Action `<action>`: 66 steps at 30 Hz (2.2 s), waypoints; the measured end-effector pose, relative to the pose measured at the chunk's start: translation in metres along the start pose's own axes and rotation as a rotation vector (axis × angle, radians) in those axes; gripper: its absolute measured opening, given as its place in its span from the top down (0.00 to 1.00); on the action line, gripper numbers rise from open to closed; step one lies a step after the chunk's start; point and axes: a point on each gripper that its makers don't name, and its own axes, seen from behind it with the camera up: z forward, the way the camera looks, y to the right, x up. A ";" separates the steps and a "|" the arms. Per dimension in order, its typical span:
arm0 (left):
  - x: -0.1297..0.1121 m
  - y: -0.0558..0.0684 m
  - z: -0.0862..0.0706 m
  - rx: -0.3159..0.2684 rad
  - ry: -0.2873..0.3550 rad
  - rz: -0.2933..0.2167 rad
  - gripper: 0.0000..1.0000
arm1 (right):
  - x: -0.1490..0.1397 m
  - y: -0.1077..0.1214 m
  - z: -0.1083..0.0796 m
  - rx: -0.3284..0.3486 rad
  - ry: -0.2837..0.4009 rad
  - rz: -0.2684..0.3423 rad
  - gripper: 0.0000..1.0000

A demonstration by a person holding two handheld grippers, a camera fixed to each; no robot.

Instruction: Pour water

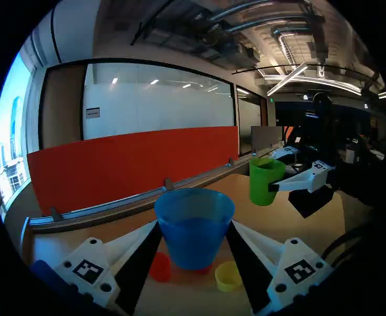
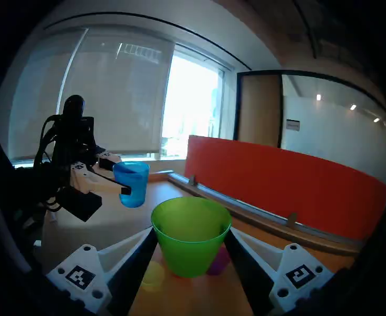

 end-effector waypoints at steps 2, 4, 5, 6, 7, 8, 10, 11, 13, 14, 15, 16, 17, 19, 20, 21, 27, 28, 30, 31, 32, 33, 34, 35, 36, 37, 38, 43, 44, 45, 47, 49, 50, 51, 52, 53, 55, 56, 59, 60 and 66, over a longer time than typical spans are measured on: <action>0.001 0.000 0.000 0.001 0.008 -0.001 0.18 | 0.001 0.000 0.000 -0.002 0.005 0.001 0.11; 0.002 0.001 0.000 0.003 0.017 -0.002 0.18 | 0.002 0.001 0.001 -0.003 0.008 0.002 0.11; 0.003 0.001 0.000 0.003 0.021 -0.002 0.18 | 0.002 0.001 0.001 -0.003 0.009 0.002 0.11; 0.003 0.001 0.000 0.004 0.025 -0.003 0.18 | 0.002 0.001 0.001 -0.003 0.010 0.003 0.11; 0.004 0.001 -0.001 0.005 0.030 -0.004 0.18 | 0.002 0.001 0.001 -0.003 0.010 0.003 0.11; 0.005 0.001 -0.001 0.006 0.035 -0.005 0.18 | 0.002 0.001 0.001 -0.002 0.011 0.003 0.11; 0.006 0.002 -0.001 0.006 0.043 -0.010 0.18 | 0.001 0.001 0.002 -0.001 0.012 0.003 0.11; 0.007 0.002 -0.002 0.005 0.046 -0.012 0.18 | 0.001 0.001 0.002 0.000 0.012 0.002 0.11; 0.008 0.002 -0.002 0.003 0.051 -0.017 0.18 | 0.001 0.000 0.002 0.000 0.013 0.001 0.11; 0.008 0.003 -0.002 0.001 0.053 -0.020 0.18 | 0.001 0.000 0.002 0.000 0.014 0.000 0.11; 0.008 0.003 -0.002 0.000 0.055 -0.023 0.18 | 0.001 0.000 0.002 0.000 0.014 -0.002 0.11; 0.009 0.003 -0.002 -0.002 0.057 -0.026 0.18 | 0.001 0.001 0.003 -0.001 0.015 -0.005 0.11; 0.009 0.004 -0.002 -0.004 0.058 -0.029 0.18 | 0.002 0.001 0.003 -0.001 0.016 -0.007 0.11; 0.009 0.004 -0.002 -0.007 0.060 -0.034 0.18 | 0.002 0.002 0.003 -0.004 0.019 -0.014 0.11; 0.009 0.005 -0.002 -0.008 0.061 -0.036 0.18 | 0.003 0.002 0.003 -0.005 0.021 -0.018 0.11; 0.008 0.005 -0.002 -0.009 0.061 -0.037 0.18 | 0.003 0.002 0.003 -0.005 0.023 -0.022 0.11; 0.002 0.010 -0.001 -0.023 0.057 -0.036 0.18 | 0.006 0.000 0.004 0.001 0.029 -0.041 0.11; 0.001 0.011 -0.001 -0.026 0.056 -0.037 0.18 | 0.007 0.000 0.004 0.001 0.029 -0.046 0.11; 0.000 0.012 -0.001 -0.030 0.054 -0.037 0.18 | 0.008 0.000 0.005 0.000 0.029 -0.053 0.11; -0.001 0.012 -0.001 -0.032 0.053 -0.037 0.18 | 0.008 0.000 0.005 0.001 0.029 -0.056 0.11; -0.001 0.013 -0.001 -0.033 0.053 -0.036 0.18 | 0.009 0.000 0.006 0.002 0.029 -0.059 0.11; -0.001 0.013 -0.001 -0.034 0.053 -0.037 0.18 | 0.010 0.000 0.006 0.003 0.029 -0.061 0.11; -0.001 0.013 -0.001 -0.034 0.052 -0.037 0.18 | 0.010 0.000 0.006 0.003 0.029 -0.062 0.11; -0.002 0.013 -0.001 -0.035 0.052 -0.038 0.18 | 0.011 0.000 0.006 0.004 0.030 -0.064 0.11; -0.002 0.013 -0.001 -0.035 0.051 -0.039 0.18 | 0.011 0.000 0.006 0.004 0.030 -0.065 0.11; -0.003 0.012 -0.001 -0.035 0.050 -0.040 0.18 | 0.011 0.000 0.007 0.004 0.031 -0.066 0.11; -0.003 0.012 -0.001 -0.036 0.050 -0.042 0.18 | 0.012 0.000 0.007 0.004 0.031 -0.066 0.11; -0.004 0.011 -0.001 -0.034 0.047 -0.041 0.18 | 0.011 0.000 0.008 0.008 0.028 -0.067 0.11; -0.004 0.011 -0.001 -0.034 0.046 -0.041 0.18 | 0.011 0.000 0.008 0.009 0.026 -0.067 0.11; -0.004 0.011 -0.001 -0.035 0.046 -0.039 0.18 | 0.011 -0.001 0.008 0.010 0.026 -0.067 0.11; -0.003 0.011 -0.001 -0.035 0.045 -0.032 0.18 | 0.010 -0.002 0.009 0.014 0.024 -0.064 0.11; 0.000 0.010 0.000 -0.035 0.047 -0.023 0.18 | 0.008 -0.004 0.009 0.020 0.022 -0.059 0.11; 0.002 0.010 0.000 -0.034 0.048 -0.018 0.18 | 0.008 -0.005 0.009 0.023 0.020 -0.057 0.11; 0.004 0.009 0.000 -0.033 0.050 -0.013 0.18 | 0.007 -0.006 0.010 0.026 0.019 -0.055 0.11; 0.006 0.008 0.000 -0.032 0.052 -0.007 0.18 | 0.006 -0.007 0.010 0.030 0.017 -0.053 0.11; 0.009 0.007 0.000 -0.030 0.055 -0.002 0.18 | 0.005 -0.008 0.010 0.033 0.016 -0.050 0.11; 0.012 0.005 -0.001 -0.028 0.056 0.007 0.18 | 0.004 -0.011 0.011 0.041 0.013 -0.046 0.11; 0.014 0.005 -0.001 -0.027 0.057 0.011 0.18 | 0.003 -0.012 0.011 0.045 0.012 -0.044 0.11; 0.019 0.002 -0.001 -0.026 0.054 0.032 0.18 | 0.000 -0.017 0.012 0.057 0.009 -0.036 0.11; 0.020 0.002 -0.001 -0.025 0.053 0.041 0.18 | -0.001 -0.019 0.013 0.061 0.008 -0.033 0.11; 0.028 0.000 -0.001 -0.016 0.046 0.112 0.18 | -0.007 -0.028 0.017 0.085 0.004 -0.015 0.11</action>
